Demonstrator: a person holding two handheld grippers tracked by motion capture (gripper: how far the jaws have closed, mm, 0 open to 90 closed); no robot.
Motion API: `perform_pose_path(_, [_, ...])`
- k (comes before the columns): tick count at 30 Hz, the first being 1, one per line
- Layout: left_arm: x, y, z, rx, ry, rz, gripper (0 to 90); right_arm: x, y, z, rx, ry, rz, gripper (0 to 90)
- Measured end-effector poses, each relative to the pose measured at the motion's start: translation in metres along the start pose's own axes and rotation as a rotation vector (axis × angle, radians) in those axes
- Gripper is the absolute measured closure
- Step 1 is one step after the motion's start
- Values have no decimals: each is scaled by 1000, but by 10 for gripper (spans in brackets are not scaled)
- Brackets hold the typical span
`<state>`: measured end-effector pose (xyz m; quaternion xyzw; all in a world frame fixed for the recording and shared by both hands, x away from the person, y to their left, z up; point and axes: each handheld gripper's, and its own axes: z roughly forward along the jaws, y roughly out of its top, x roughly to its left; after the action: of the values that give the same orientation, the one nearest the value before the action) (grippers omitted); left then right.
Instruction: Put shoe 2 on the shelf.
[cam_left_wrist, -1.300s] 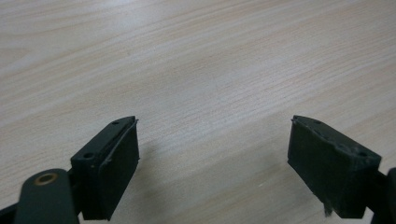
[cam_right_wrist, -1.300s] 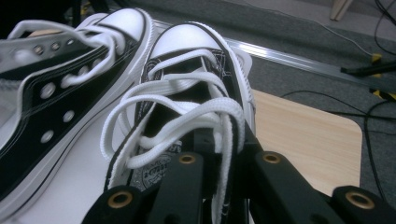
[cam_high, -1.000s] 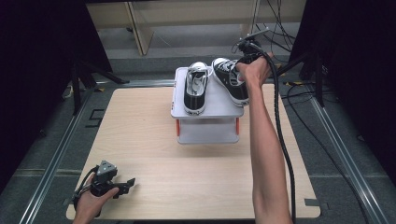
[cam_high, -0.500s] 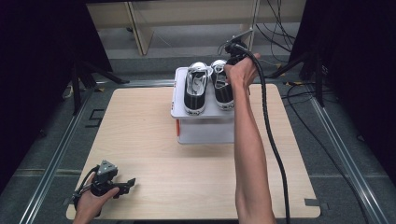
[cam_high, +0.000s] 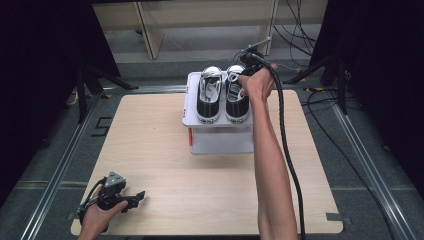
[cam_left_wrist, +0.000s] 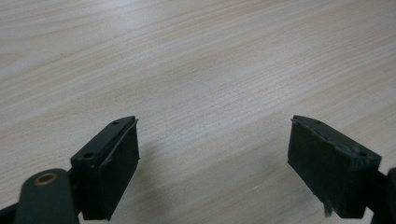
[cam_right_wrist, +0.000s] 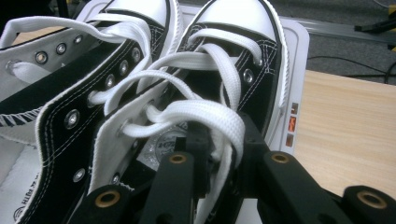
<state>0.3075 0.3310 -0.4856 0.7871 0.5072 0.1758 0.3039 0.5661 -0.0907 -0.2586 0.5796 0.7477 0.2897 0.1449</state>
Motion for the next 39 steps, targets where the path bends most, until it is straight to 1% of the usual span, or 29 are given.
perform_pose_path(1, [1,0,0,7,6,8,161,0,0,0,-4,4,1,786])
perform_pose_path(2, [-1,0,2,-15,12,-16,161,-1,0,-1,-6,10,-12,776])
perform_pose_path(4, [-1,-1,2,-15,11,-16,161,0,0,-3,-5,23,-6,750])
perform_pose_path(6, [-1,-1,1,-18,15,-14,161,-2,1,-4,-16,31,-13,715])
perform_pose_path(7, [-1,-1,1,-21,16,-17,161,-2,0,-6,-18,47,2,695])
perform_pose_path(8, [-1,-1,1,-24,18,-19,161,-4,0,-6,-31,47,-20,668])
perform_pose_path(12, [-1,-1,2,-20,20,-17,161,-9,-3,-12,-80,72,-52,556])
perform_pose_path(13, [-1,-1,1,-17,18,-15,161,-11,-5,-13,-84,91,-35,528])
perform_pose_path(14, [-1,-1,1,-18,19,-15,161,-12,-6,-14,-99,102,-39,512])
perform_pose_path(16, [-1,-1,2,-22,19,-19,161,-15,-9,-18,-124,156,-28,478])
perform_pose_path(17, [-1,-1,1,-22,20,-20,161,-16,-11,-20,-138,173,-35,465])
perform_pose_path(19, [0,-1,2,-21,21,-22,161,-17,-15,-28,-160,201,-30,447])
perform_pose_path(21, [0,-1,2,-20,19,-25,161,-18,-19,-35,-176,214,-38,435])
perform_pose_path(22, [0,-1,2,-20,19,-26,161,-20,-22,-39,-199,225,-56,434])
perform_pose_path(25, [0,-1,2,-20,23,-25,161,-26,-30,-49,-253,240,-91,434])
perform_pose_path(26, [0,-1,2,-20,25,-27,161,-28,-34,-52,-256,244,-86,433])
perform_pose_path(27, [0,-1,2,-19,27,-27,161,-32,-37,-54,-264,254,-97,431])
perform_pose_path(28, [1,-1,1,-18,29,-26,161,-34,-41,-56,-263,265,-86,431])
perform_pose_path(29, [1,-2,1,-17,31,-27,161,-37,-45,-58,-270,267,-101,430])
perform_pose_path(30, [1,-2,1,-19,31,-28,161,-39,-50,-59,-266,275,-87,428])
perform_pose_path(32, [2,-1,0,-21,27,-32,161,-45,-60,-60,-279,301,-104,427])
perform_pose_path(33, [1,-2,1,-24,35,-33,161,-47,-65,-61,-274,309,-105,425])
perform_pose_path(34, [2,-2,1,-19,28,-32,161,-49,-70,-61,-275,314,-110,424])
perform_pose_path(36, [1,-2,1,-18,32,-31,161,-52,-81,-62,-288,312,-122,421])
perform_pose_path(37, [1,-2,1,-19,34,-31,161,-54,-87,-63,-287,319,-130,418])
perform_pose_path(39, [1,-2,0,-20,32,-32,161,-54,-100,-63,-296,333,-124,409])
